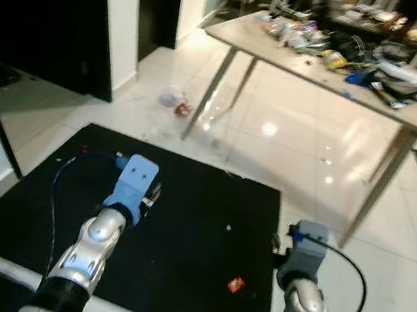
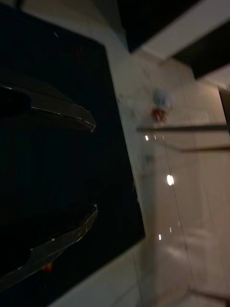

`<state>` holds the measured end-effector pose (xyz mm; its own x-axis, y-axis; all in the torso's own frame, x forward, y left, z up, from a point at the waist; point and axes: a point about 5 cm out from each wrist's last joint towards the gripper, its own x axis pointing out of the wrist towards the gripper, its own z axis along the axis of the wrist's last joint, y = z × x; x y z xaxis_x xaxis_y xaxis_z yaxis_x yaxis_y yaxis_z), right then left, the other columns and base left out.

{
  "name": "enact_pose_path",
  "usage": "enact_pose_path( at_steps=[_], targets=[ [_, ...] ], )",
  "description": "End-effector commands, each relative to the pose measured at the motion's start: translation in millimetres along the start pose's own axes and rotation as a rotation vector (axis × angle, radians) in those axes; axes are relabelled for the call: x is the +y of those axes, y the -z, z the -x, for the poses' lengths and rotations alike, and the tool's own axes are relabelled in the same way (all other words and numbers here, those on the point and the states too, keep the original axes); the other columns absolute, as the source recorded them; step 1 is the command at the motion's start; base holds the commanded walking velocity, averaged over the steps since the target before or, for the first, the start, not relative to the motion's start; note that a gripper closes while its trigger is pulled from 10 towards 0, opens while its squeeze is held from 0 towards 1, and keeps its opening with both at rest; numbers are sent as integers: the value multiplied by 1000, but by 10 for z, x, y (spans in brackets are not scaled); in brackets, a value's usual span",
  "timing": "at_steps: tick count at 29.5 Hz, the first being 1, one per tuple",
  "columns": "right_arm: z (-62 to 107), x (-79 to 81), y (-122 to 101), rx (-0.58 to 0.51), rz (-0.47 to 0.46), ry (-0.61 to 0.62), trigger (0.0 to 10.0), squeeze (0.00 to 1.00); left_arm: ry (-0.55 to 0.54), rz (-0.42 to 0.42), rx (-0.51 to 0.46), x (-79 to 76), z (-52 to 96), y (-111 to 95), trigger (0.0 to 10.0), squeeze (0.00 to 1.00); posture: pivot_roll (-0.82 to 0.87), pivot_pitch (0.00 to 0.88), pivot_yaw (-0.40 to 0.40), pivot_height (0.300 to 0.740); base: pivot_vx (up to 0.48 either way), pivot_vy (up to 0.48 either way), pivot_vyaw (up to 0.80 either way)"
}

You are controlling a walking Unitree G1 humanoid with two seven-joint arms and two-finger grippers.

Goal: Picking trash to rubbish bin

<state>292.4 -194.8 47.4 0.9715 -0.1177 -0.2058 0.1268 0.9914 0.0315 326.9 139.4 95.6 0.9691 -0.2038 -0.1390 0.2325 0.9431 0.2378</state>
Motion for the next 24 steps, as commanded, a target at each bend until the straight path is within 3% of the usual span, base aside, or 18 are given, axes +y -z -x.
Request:
enact_pose_path(
  at_steps=[1,10,11,14,24],
  targets=[
    [16,14,43,20,-11,3,10000,0,2,2,28,3,17,55,10000,0,-75,84,-21,740,0,0,-800],
    [9,21,25,12,-17,-3,10000,0,0,11,19,12,9,35,10000,0,-77,82,-19,740,0,0,-800],
    [13,40,20,5,-13,-27,10000,0,-16,57,15,21,9,24,10000,0,-77,82,-18,740,0,0,0],
    [16,63,32,15,-7,-37,10000,0,-20,80,10,28,9,18,10000,0,-75,80,-17,740,0,0,0],
    [19,122,37,12,-27,-51,10000,0,-6,117,-8,51,26,11,10000,0,-74,70,-15,740,0,0,0]
  ],
)
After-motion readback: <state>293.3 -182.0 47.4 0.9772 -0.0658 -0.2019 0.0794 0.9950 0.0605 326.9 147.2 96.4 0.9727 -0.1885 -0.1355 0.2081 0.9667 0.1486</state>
